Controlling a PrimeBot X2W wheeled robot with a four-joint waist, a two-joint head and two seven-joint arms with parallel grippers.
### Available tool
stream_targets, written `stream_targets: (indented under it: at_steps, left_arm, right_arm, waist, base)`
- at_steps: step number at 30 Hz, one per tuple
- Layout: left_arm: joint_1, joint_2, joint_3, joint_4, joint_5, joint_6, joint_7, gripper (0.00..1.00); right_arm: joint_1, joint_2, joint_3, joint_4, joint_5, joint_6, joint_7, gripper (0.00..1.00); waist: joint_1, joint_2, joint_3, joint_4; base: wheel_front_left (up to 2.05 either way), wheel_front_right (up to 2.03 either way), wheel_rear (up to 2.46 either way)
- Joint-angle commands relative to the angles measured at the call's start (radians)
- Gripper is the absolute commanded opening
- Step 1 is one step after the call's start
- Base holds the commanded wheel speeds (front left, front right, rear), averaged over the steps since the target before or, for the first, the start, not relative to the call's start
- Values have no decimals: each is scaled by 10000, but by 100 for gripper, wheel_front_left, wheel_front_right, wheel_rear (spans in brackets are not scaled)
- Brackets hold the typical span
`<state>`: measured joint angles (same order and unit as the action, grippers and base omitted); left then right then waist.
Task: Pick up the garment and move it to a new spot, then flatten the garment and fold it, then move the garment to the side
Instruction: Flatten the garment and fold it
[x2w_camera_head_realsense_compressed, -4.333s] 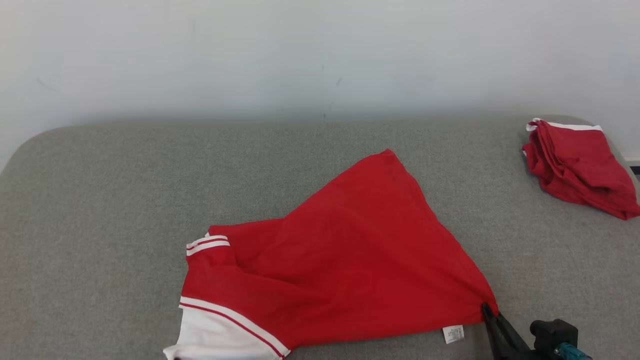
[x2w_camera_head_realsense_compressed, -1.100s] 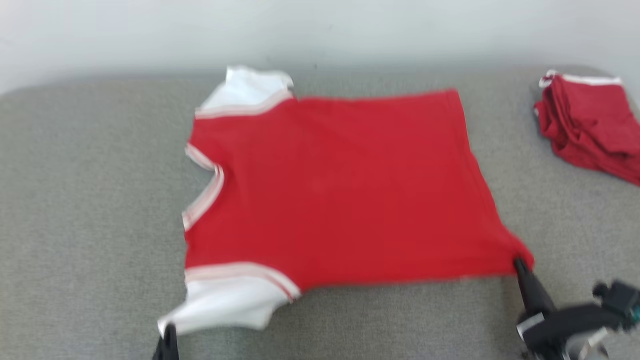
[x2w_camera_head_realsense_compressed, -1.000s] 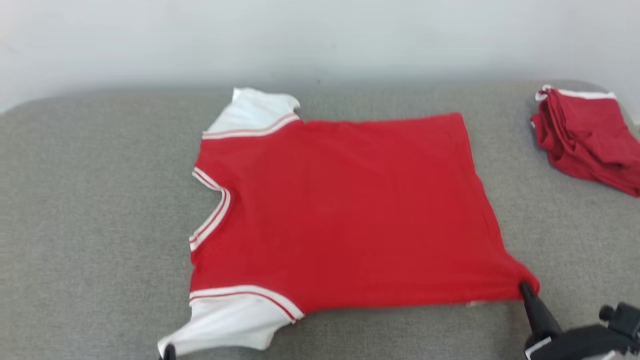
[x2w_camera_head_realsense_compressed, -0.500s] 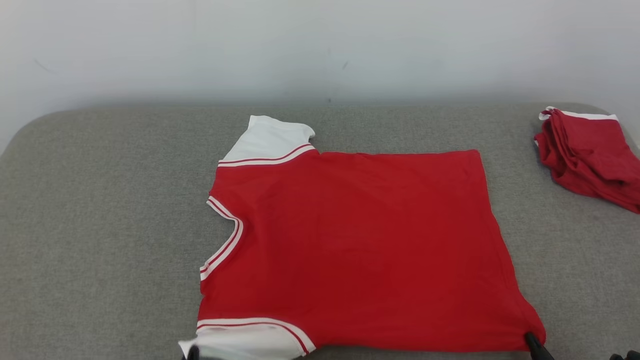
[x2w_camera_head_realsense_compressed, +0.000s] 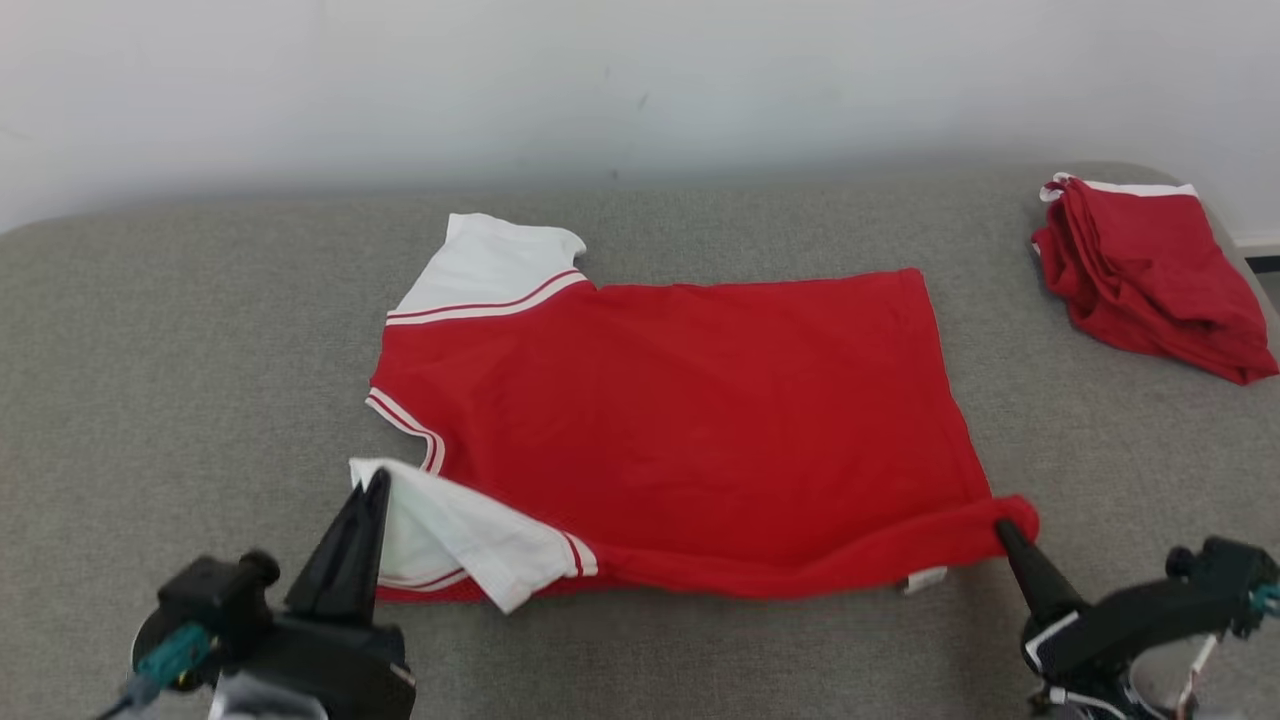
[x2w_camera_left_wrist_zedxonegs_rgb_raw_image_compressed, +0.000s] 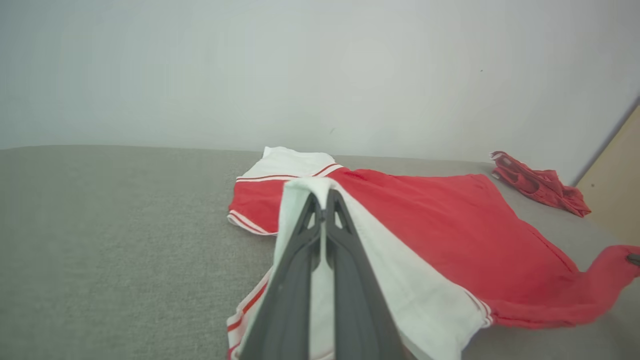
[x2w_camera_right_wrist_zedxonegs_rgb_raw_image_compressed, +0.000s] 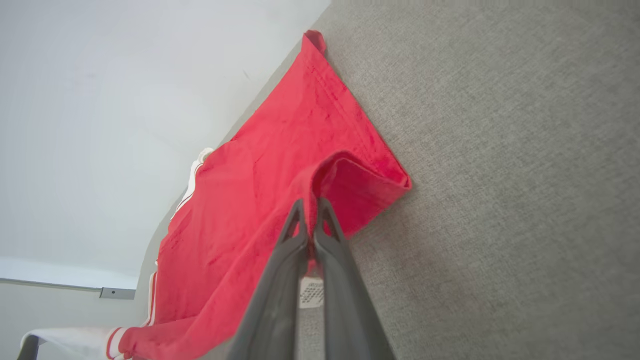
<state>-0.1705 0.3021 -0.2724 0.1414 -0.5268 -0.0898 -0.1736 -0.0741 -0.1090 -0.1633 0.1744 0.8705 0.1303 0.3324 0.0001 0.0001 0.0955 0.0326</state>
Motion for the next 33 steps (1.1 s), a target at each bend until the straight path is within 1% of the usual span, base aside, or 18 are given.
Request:
stream_targets:
  at_steps: [1, 7, 10, 16, 19, 21, 22, 23, 24, 25, 26, 30, 33]
  left_arm:
    - [-428, -27, -57, 364, 19, -81, 17, 0]
    - [-2140, 63, -289, 2361, -145, -330, -164, 0]
    - [-2863, 65, -694, 3206, 40, -362, -214, 0]
    - [-4057, 11, -1511, 4860, 109, -396, -281, 0]
    - [-4469, -12, -1858, 5427, -155, -401, -465, 0]
    - [-4663, 2, -2060, 5745, -338, -403, -585, 0]
    - [-4747, 11, -2144, 5899, -409, -404, -644, 0]
    - [-4836, 25, -2220, 6058, -435, -404, -690, 19]
    - [-4896, 21, -2269, 6182, -465, -405, -761, 73]
    - [-4896, 21, -2269, 6182, -465, -405, -761, 73]
    - [-4924, -10, -2282, 6248, -522, -405, -808, 100]
    - [-4625, -11, -2328, 6391, -604, -406, -912, 100]
    - [-4245, 90, -1871, 5833, -417, -405, -917, 100]
  right_arm:
    - [-356, 97, -73, 184, -247, 13, 139, 0]
    - [-1889, 237, -409, 1218, -830, 13, 493, 0]
    - [-2591, 208, -513, 1843, -1168, 13, 493, 0]
    - [-3594, 145, -492, 2934, -1716, 13, 213, 0]
    - [-3878, 119, -410, 3393, -1843, 13, -27, 0]
    - [-4039, 56, -303, 3511, -1943, 13, -377, 0]
    - [-4073, 33, -177, 3563, -1971, 13, -517, 5]
    - [-4089, 9, -15, 3609, -1974, 13, -620, 100]
    - [-4095, -9, 79, 3647, -1894, 13, -767, 100]
    - [-4095, -9, 79, 3647, -1894, 13, -767, 100]
    - [-4082, -80, 154, 3652, -1853, 13, -950, 100]
    - [-3749, -360, 584, 3583, -1774, 13, -1618, 100]
    - [-3348, -659, 887, 3448, -1746, 13, -2038, 100]
  waist:
    - [-1, -1, 128, -33]
    - [-1, -1, 313, -52]
    - [-1, -1, 375, -46]
    - [-1, -1, 539, -10]
    - [-1, -1, 596, -46]
    - [-1, -1, 602, -69]
    - [-1, -1, 596, -76]
    - [-1, -1, 581, -85]
    - [-1, -1, 558, -101]
    - [-1, -1, 558, -101]
    - [-1, -1, 531, -110]
    - [-1, -1, 338, -114]
    - [-1, -1, 211, -69]
  base:
    - [0, 0, 0]
    - [0, 0, 0]
    - [0, 0, 0]
    - [0, 0, 0]
    - [0, 0, 0]
    - [0, 0, 0]
    - [0, 0, 0]
    - [0, 0, 0]
    - [0, 0, 0]
    - [0, 0, 0]
    - [0, 0, 0]
    - [0, 0, 0]
    - [0, 0, 0]
